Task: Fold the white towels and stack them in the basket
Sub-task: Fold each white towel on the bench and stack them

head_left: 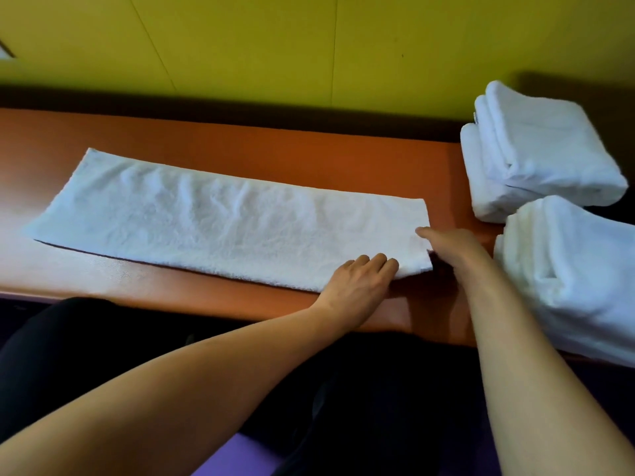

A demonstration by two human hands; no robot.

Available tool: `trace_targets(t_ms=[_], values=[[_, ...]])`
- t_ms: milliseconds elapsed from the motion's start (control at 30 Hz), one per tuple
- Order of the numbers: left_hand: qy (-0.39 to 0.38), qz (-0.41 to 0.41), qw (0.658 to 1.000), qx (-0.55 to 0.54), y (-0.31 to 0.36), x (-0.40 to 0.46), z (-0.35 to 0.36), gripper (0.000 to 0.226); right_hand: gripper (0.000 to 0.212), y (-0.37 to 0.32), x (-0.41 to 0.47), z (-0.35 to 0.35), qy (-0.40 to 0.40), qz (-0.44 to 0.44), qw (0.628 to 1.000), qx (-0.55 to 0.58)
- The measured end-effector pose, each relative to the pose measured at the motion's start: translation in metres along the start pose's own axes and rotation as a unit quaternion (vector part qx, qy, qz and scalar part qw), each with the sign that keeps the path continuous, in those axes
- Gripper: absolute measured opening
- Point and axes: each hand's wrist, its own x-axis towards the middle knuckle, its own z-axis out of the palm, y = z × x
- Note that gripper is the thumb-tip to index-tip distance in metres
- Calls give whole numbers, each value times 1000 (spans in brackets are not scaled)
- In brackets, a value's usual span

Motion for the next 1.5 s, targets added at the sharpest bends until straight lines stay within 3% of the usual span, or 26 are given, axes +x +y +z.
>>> trace_targets(t_ms=[100,200,400,567,667,733,800,900,1100,1367,1500], values=[[3,0,999,-35,12,-3,-3,17,44,7,-3,-8,-47,27,993,100],[-6,7,998,-56,23,-5,-9,14,23,10,-6,-10,-70,20,990,119],[5,-42,991,-128,41,-3,-35,15,9,-7,-31,-32,-93,-8,975,200],[28,-82,970,-226,62,9,-76,19,15,-41,-64,-63,-125,-79,957,251],[51,-134,948,-286,70,12,-103,31,35,-61,-82,-66,-136,-95,945,281],[73,-166,932,-314,69,11,-121,39,22,-75,-95,-57,-142,-103,941,289],[115,-179,928,-306,59,6,-134,36,9,-89,-104,-39,-151,-105,941,285],[178,-188,922,-289,28,-13,-147,22,10,-112,-119,-1,-139,-120,943,277],[185,-259,905,-283,-52,-64,-168,7,6,-162,-147,101,-118,-183,951,220],[221,-379,843,-312,-157,-119,-204,23,3,-223,-178,236,-153,-217,946,186],[258,-425,816,-295,-208,-152,-207,19,14,-248,-192,289,-172,-227,944,168]])
